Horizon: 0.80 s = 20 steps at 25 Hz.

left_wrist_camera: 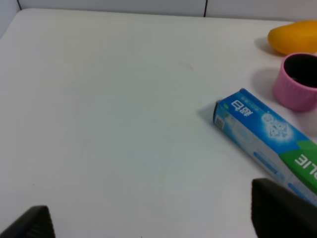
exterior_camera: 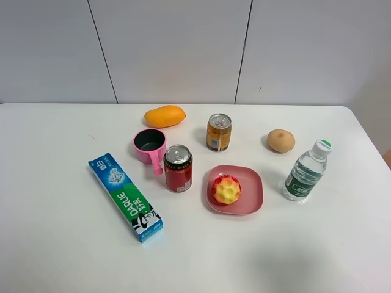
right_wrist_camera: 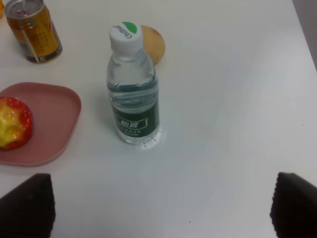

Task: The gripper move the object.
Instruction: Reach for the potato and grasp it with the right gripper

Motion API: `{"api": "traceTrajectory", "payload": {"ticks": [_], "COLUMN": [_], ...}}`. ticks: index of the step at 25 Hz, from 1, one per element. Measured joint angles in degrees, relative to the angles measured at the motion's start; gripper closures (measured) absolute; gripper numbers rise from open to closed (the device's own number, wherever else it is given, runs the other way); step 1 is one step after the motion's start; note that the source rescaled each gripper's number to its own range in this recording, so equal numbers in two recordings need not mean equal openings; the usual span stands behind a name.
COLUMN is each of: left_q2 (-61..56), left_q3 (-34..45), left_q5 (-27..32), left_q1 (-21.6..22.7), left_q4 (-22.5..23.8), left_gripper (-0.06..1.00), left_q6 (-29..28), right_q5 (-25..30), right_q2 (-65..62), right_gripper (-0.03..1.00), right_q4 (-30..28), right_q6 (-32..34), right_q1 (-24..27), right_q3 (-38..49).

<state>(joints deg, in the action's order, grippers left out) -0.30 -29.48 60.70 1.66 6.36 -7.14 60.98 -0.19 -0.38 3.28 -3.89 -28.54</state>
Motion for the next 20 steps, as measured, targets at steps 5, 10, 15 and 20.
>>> {"api": "traceTrajectory", "payload": {"ticks": [5, 10, 15, 20], "left_q2": [0.0, 0.0, 0.0, 0.0], "left_q3": [0.0, 0.0, 0.0, 0.0], "left_q5": [0.0, 0.0, 0.0, 0.0], "left_q1": [0.0, 0.0, 0.0, 0.0], "left_q4": [0.1, 0.1, 0.1, 0.1], "left_gripper": [-0.06, -0.06, -0.06, -0.06], "left_q6": [0.0, 0.0, 0.0, 0.0], "right_q5": [0.0, -0.2, -2.2, -6.8], "right_q2": [0.0, 0.0, 2.7, 15.1], "right_gripper": [-0.03, -0.03, -0.03, -0.03], "right_q4": [0.0, -0.1, -0.2, -1.7], "right_q6": [0.0, 1.4, 6.0, 6.0], "right_q1": [0.0, 0.0, 0.0, 0.0], "right_q3": [0.0, 0.0, -6.4, -16.0]}}
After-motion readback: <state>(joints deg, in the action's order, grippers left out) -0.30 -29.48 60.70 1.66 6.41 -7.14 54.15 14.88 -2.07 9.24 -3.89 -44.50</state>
